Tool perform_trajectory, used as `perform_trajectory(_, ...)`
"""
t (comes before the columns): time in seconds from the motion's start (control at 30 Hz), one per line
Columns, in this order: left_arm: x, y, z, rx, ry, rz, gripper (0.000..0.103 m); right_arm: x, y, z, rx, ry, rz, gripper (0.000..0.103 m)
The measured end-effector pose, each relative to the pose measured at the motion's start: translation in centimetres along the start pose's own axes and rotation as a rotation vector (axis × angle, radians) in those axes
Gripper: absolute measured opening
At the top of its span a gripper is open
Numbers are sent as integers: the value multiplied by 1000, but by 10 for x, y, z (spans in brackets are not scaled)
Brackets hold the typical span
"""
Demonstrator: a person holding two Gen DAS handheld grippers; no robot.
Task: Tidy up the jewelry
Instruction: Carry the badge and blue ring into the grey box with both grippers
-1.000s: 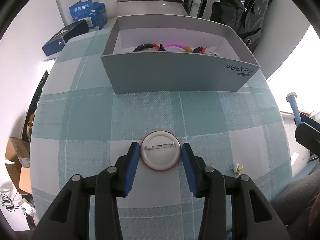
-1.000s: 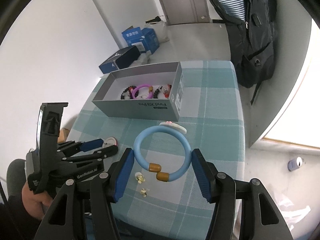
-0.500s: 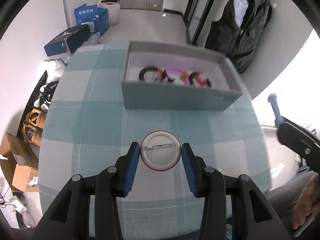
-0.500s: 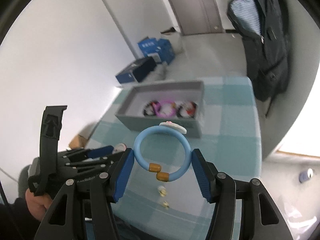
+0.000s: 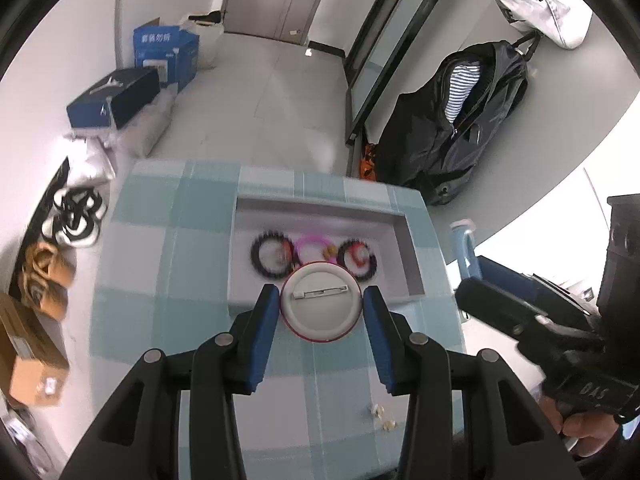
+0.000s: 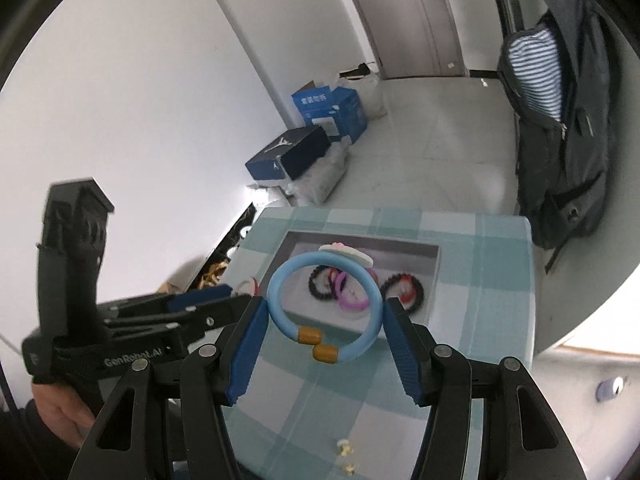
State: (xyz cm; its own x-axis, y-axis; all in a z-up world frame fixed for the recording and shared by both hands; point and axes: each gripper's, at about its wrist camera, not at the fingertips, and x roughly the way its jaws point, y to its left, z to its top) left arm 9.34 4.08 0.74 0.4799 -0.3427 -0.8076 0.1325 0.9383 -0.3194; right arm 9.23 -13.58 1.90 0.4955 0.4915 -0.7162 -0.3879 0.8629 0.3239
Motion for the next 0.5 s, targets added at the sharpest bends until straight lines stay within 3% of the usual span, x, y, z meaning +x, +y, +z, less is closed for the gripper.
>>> perform_trajectory(0.2,12,2,19,24,14,-12,37,23,-8,20,8,21,7,58)
perform_trajectory(0.5,49,17,33,-47,69,-118,37,58,-35,24,89,84,15,58)
